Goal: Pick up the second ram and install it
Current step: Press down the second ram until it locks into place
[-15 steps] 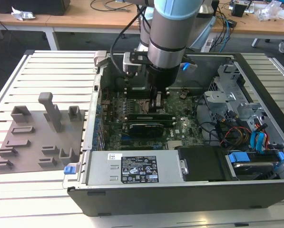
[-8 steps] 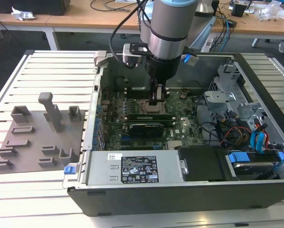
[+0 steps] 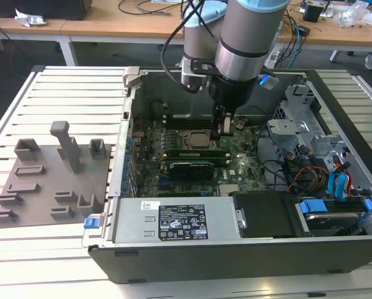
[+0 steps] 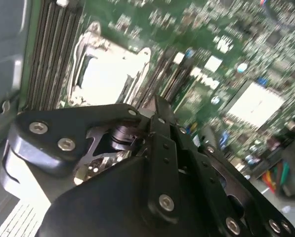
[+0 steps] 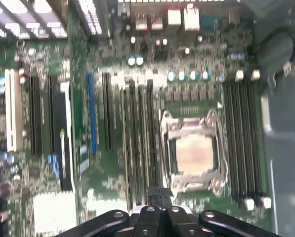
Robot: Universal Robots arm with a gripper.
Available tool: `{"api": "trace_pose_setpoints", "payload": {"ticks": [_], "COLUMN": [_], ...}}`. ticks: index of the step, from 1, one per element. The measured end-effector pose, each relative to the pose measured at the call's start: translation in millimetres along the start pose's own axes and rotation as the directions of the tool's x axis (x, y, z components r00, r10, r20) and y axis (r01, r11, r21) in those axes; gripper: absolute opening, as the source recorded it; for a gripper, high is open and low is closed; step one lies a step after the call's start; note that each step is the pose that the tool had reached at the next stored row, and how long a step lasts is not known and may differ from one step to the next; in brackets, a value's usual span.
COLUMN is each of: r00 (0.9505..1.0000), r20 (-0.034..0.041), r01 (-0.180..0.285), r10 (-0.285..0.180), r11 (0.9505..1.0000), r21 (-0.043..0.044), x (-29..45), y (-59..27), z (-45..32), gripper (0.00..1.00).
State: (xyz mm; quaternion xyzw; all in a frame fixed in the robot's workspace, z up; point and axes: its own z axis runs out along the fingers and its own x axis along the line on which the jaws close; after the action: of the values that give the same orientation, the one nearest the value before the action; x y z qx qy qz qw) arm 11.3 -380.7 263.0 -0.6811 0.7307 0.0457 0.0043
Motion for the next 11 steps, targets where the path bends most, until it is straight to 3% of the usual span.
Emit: {"api": "trace_pose_setpoints", "payload": {"ticks": [3,6,8,11], "r00": [1.0,1.0,1.0,1.0], "r20": [-0.0001,0.0,-0.0046,-0.0086], "r01": [0.0,0.0,0.001,0.001], "r10": [0.0,0.0,-0.001,-0.001], "r11": [1.0,1.0,1.0,1.0], "r21": [-0.0004,-0.0005,-0.0004,-0.0007], "x": [0.6,1.3,1.2,2.1], "y": [-7.4,-9.5,-11.9,-12.9], "z": [15.0,26.2,27.3,35.0], "gripper": [0.11,0.11,0.11,0.11]}}
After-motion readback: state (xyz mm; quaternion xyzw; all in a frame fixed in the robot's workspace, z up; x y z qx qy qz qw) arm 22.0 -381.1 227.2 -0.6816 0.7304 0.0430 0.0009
